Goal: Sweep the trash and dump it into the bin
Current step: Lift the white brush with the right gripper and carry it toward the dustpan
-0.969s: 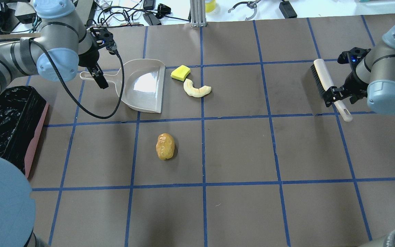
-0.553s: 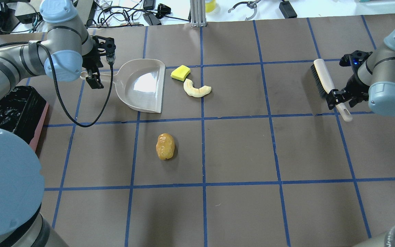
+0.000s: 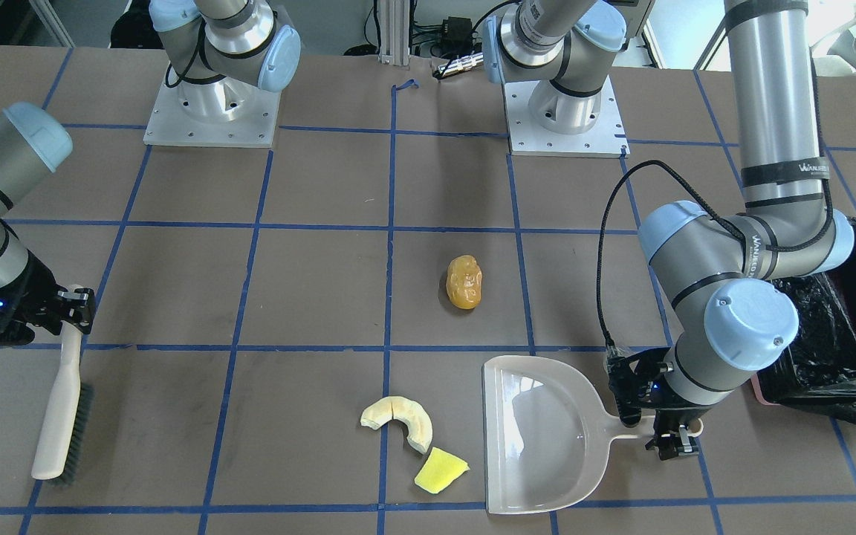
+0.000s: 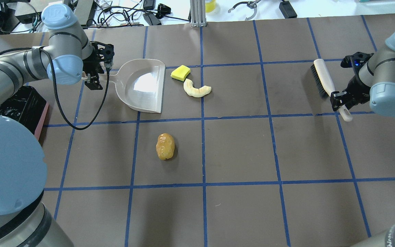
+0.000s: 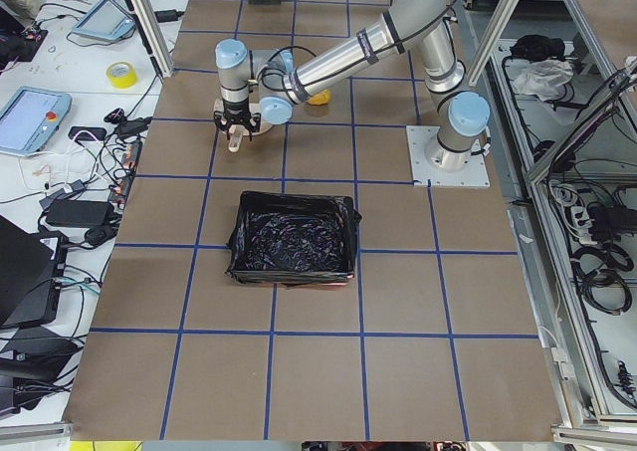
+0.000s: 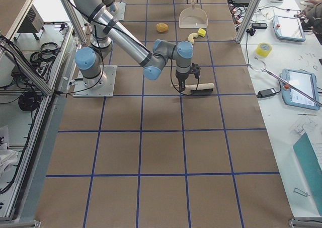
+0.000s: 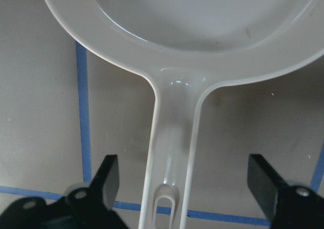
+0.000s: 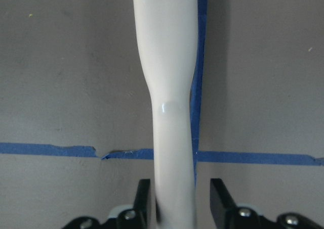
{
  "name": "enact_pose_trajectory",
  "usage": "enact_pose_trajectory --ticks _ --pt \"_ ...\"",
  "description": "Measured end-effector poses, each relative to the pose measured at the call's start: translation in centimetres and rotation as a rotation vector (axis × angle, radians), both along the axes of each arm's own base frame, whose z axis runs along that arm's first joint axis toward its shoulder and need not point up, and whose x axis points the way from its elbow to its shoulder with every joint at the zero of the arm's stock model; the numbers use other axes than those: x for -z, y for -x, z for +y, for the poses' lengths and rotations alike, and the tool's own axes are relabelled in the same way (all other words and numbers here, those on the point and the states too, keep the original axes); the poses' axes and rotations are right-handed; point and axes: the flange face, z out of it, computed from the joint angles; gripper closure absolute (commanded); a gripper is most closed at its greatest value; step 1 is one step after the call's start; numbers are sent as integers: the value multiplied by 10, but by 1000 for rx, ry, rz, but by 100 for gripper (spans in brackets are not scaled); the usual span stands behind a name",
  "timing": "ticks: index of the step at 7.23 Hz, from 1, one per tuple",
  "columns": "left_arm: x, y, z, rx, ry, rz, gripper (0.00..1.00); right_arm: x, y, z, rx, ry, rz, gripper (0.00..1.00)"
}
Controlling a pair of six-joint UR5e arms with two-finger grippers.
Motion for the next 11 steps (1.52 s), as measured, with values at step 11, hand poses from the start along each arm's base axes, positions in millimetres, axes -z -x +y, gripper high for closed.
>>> enact_pose_trajectory --ticks 11 --pt "-7 3 7 50 22 -9 100 -67 -233 -17 128 49 -61 100"
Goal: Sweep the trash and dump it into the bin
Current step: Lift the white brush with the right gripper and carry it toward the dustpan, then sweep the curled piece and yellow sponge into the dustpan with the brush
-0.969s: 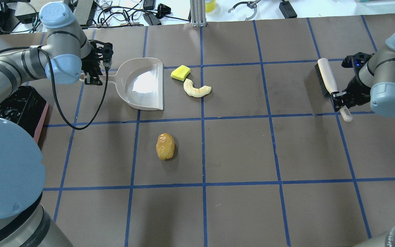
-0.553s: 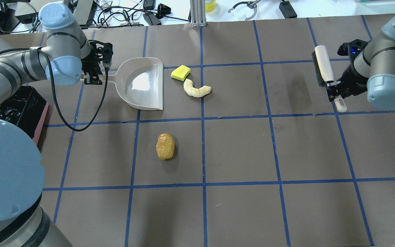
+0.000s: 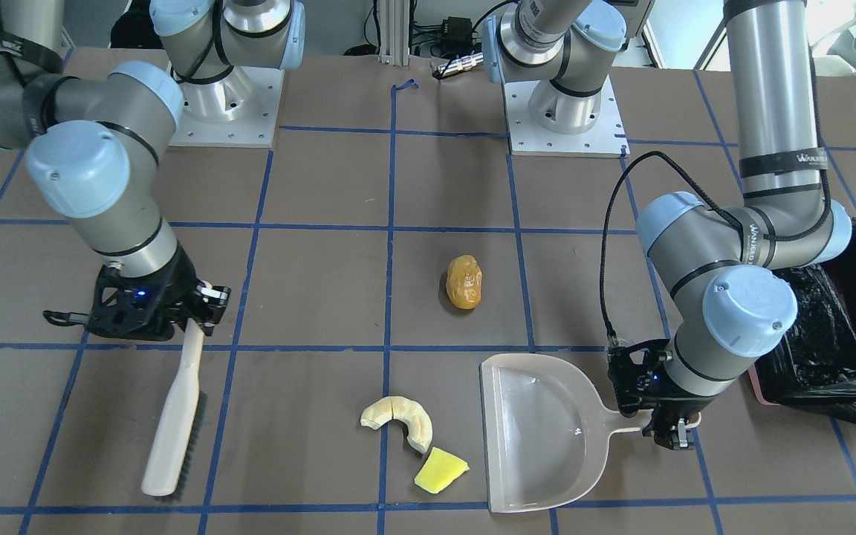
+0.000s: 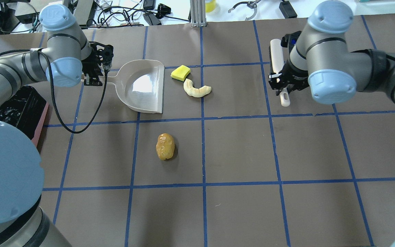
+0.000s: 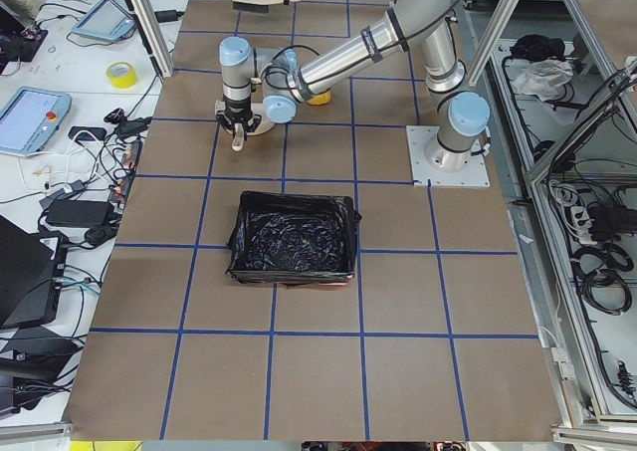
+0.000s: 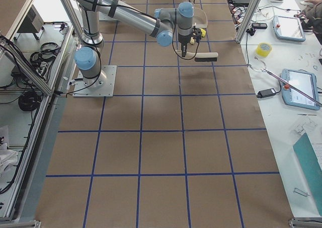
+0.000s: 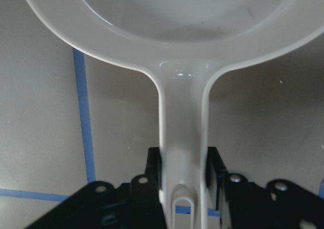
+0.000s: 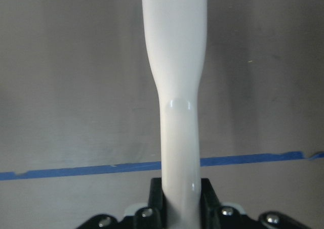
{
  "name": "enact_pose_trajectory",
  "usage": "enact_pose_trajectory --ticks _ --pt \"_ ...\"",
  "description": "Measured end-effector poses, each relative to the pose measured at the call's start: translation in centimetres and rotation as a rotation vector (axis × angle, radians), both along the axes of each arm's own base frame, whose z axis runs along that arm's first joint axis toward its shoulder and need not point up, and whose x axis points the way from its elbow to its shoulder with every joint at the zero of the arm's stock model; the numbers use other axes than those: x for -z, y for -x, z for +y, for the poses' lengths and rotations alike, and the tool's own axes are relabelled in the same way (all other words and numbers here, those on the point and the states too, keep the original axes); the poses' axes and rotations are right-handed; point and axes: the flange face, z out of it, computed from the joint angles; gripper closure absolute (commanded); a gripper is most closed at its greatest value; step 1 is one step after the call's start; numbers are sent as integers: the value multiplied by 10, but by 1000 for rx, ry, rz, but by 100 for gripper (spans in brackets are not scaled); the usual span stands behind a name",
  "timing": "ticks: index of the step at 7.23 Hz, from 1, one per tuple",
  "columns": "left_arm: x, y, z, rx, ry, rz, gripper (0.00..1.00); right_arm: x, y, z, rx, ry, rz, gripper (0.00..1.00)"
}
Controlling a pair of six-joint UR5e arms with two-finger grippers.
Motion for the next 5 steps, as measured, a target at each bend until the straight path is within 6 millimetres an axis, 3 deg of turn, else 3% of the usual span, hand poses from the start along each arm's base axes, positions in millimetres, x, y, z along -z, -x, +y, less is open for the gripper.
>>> enact_pose_trajectory --ticks 2,3,5 --pt "2 2 -1 -6 -2 0 100 23 -82 -4 -10 -36 -42 100" --pt "2 2 -1 -4 -2 0 100 35 -108 -4 -11 -54 -46 100" --pt "1 4 -1 -2 -1 -3 100 57 -140 -3 -5 -78 -47 100"
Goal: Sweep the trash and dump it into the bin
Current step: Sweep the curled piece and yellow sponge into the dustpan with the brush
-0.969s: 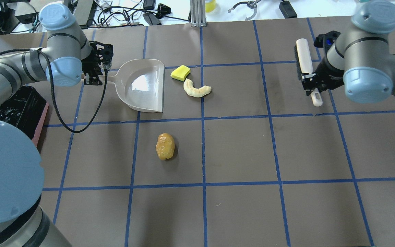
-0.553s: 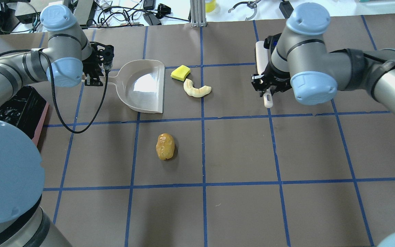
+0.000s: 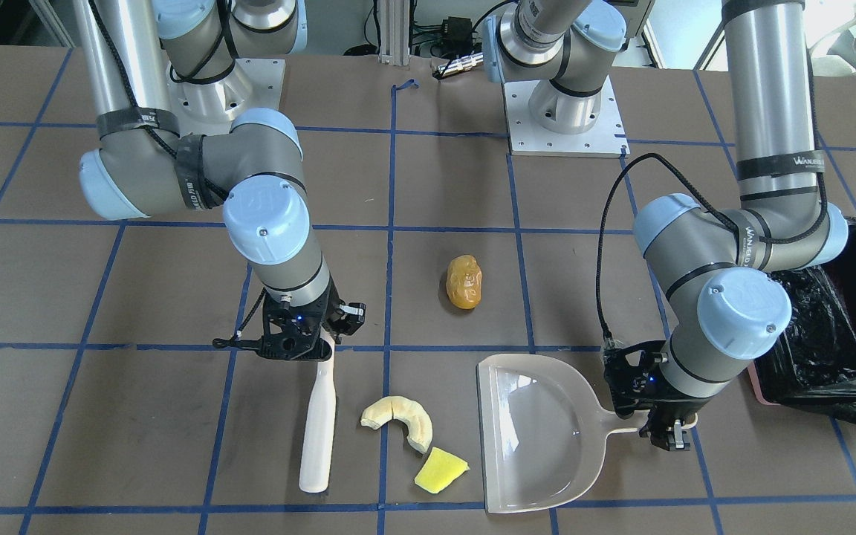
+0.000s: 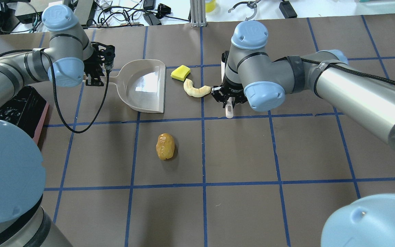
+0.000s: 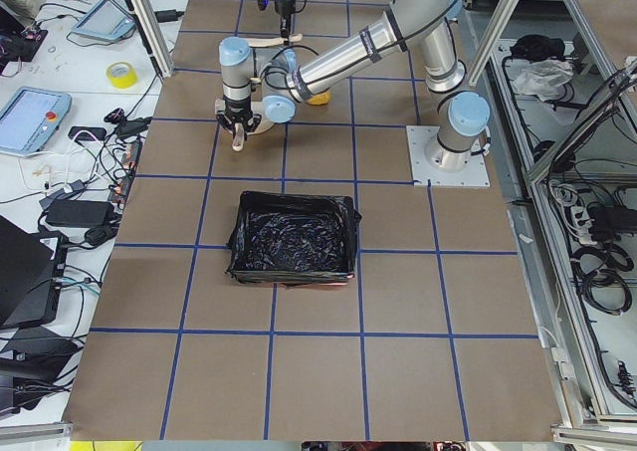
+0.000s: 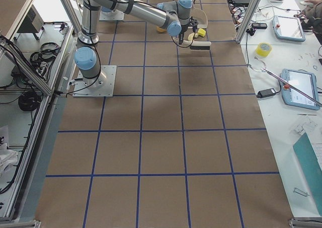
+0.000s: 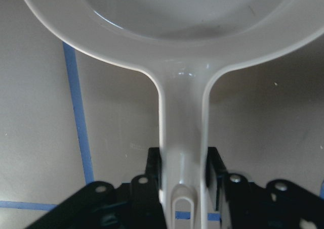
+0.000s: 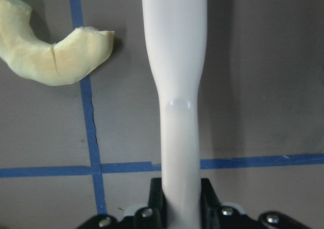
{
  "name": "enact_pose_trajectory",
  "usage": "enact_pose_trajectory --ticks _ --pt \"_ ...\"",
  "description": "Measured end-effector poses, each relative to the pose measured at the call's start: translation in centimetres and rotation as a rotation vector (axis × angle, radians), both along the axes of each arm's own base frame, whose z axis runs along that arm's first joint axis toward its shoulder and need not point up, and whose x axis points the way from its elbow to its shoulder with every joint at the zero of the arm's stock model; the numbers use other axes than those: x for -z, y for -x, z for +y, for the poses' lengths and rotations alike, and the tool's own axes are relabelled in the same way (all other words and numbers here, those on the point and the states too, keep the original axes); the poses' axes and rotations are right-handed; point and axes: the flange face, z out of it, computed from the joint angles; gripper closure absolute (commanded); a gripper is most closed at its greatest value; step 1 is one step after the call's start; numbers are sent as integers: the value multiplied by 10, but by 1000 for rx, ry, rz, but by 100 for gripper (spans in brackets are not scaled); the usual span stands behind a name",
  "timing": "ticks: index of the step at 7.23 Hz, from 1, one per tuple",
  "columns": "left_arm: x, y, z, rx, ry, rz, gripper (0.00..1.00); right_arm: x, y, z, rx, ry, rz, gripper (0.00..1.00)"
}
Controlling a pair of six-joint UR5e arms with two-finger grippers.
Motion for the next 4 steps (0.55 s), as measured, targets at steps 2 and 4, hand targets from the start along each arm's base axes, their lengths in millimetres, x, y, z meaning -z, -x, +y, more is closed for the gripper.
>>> enact_pose_trajectory --ticks 2,4 --pt "-1 3 1 0 0 -2 100 6 -33 -9 16 10 -29 100" --pt "0 4 1 -5 -2 -2 100 14 -71 -14 33 7 -44 100"
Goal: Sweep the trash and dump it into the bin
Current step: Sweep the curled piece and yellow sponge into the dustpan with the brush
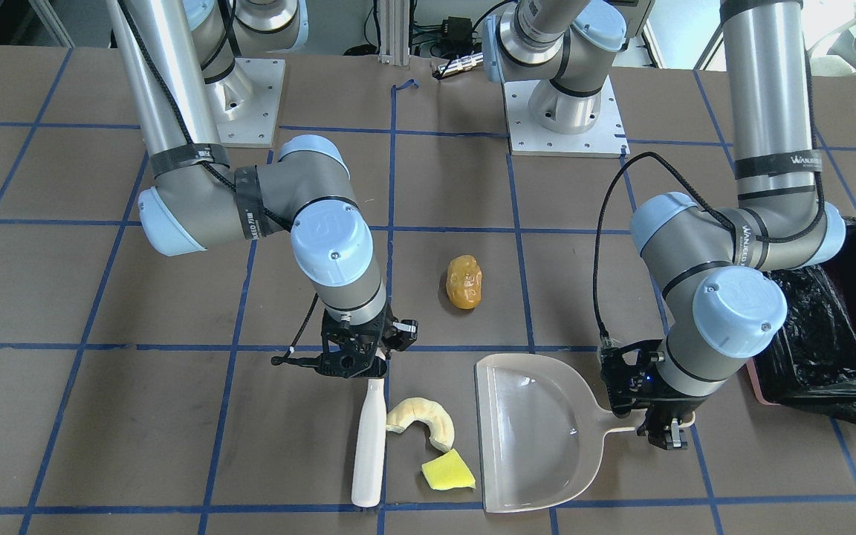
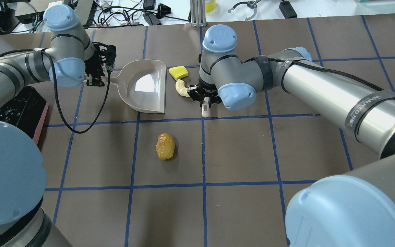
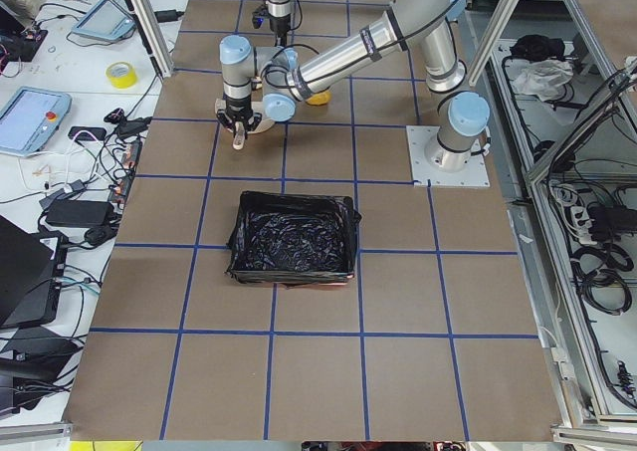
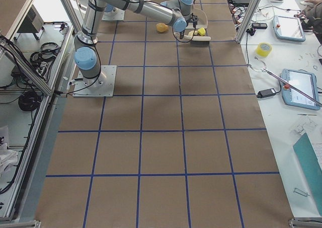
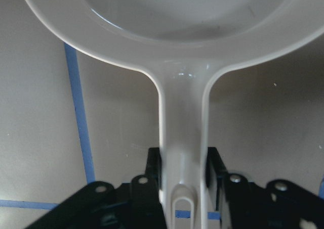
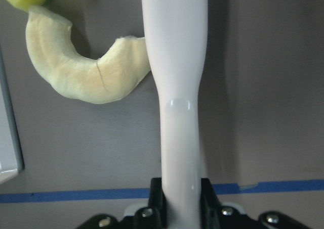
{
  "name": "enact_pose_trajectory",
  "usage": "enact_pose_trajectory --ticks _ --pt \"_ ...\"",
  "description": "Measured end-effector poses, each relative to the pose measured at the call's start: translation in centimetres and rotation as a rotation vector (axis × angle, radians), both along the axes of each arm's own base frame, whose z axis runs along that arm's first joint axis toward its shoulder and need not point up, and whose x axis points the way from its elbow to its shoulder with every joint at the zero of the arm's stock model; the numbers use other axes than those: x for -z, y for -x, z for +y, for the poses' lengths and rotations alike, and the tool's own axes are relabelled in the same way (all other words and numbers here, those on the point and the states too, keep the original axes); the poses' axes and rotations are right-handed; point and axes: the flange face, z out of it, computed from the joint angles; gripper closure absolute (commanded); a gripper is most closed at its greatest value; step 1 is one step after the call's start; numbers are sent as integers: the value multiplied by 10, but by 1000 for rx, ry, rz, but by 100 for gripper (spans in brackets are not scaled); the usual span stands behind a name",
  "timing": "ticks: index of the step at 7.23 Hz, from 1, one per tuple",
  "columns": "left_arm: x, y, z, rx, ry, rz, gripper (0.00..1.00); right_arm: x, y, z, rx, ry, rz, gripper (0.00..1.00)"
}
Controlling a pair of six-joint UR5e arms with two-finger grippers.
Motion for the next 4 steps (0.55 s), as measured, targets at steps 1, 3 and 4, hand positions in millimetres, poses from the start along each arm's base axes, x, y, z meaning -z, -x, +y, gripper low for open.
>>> enact_pose_trajectory --ticks 1,3,4 --pt "0 0 0 -1 0 0 100 1 -16 5 13 -4 -7 100" --pt "0 0 0 -2 0 0 100 -2 -54 22 53 -10 -44 100" --pt "0 0 0 -2 1 0 100 -4 -75 31 70 -9 -56 100"
